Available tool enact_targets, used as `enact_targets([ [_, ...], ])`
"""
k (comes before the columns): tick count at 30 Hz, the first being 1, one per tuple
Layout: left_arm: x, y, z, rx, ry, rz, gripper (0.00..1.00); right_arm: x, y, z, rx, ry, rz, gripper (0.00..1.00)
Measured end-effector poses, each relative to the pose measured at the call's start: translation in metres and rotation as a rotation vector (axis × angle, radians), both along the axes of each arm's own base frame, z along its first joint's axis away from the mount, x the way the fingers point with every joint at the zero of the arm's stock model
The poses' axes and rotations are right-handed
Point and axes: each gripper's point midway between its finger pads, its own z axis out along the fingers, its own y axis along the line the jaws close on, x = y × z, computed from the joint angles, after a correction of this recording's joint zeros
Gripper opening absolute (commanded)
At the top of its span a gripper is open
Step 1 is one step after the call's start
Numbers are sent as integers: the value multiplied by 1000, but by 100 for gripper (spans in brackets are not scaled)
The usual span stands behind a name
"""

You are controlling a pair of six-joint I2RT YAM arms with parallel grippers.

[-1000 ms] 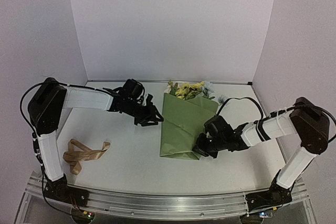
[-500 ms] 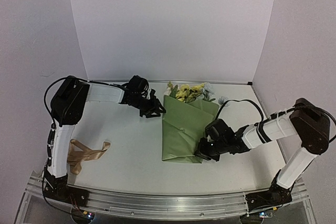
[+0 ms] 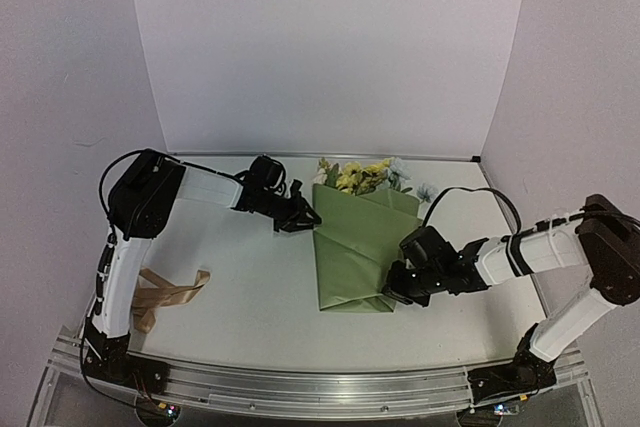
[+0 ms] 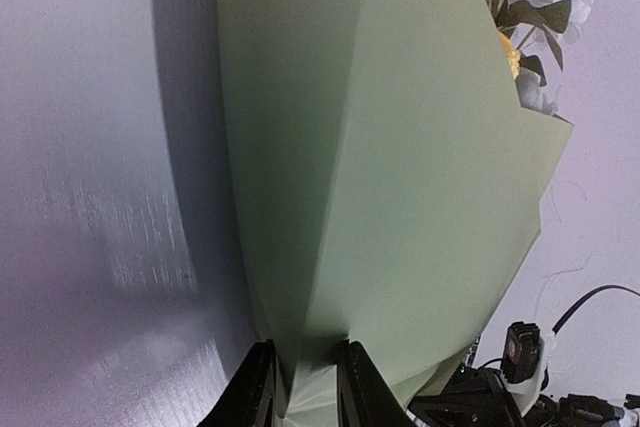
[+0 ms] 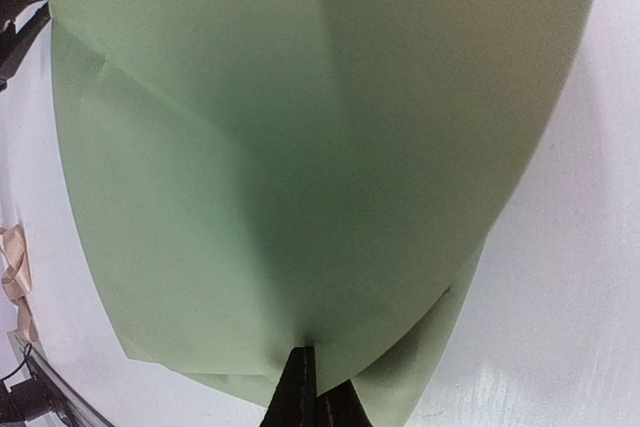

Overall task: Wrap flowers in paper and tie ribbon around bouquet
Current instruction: Adjust the folded bouquet at the center of the board.

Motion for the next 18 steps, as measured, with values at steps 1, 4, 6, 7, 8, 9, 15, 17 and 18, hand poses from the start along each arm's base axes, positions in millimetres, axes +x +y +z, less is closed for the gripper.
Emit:
enact_targets([
  [1, -3, 2, -2, -2, 3, 3, 21, 0, -2, 1, -10, -2, -6, 0],
  [4, -16, 11, -3, 2, 21, 6, 18, 0, -8, 3, -33, -15, -20, 0],
  [6, -23, 14, 1, -2, 24, 5, 16, 0, -10, 4, -48, -26, -29, 0],
  [7, -24, 15, 5, -10, 20, 3, 16, 0, -11, 5, -56, -32, -32, 0],
  [8, -26, 14, 9, -20, 15, -1, 15, -1, -12, 5, -62, -36, -33, 0],
  [9, -26, 12, 14, -35, 6, -5, 15, -1, -12, 5, -68, -40, -34, 0],
  [15, -30, -1, 29, -92, -11, -27, 11, 0, -14, 5, -92, -60, -53, 0],
  [17, -30, -9, 30, -99, -10, -38, 11, 2, -16, 6, -96, -65, -68, 0],
  [18, -28, -13, 29, -103, -13, -42, 11, 2, -17, 6, -99, -68, -76, 0],
])
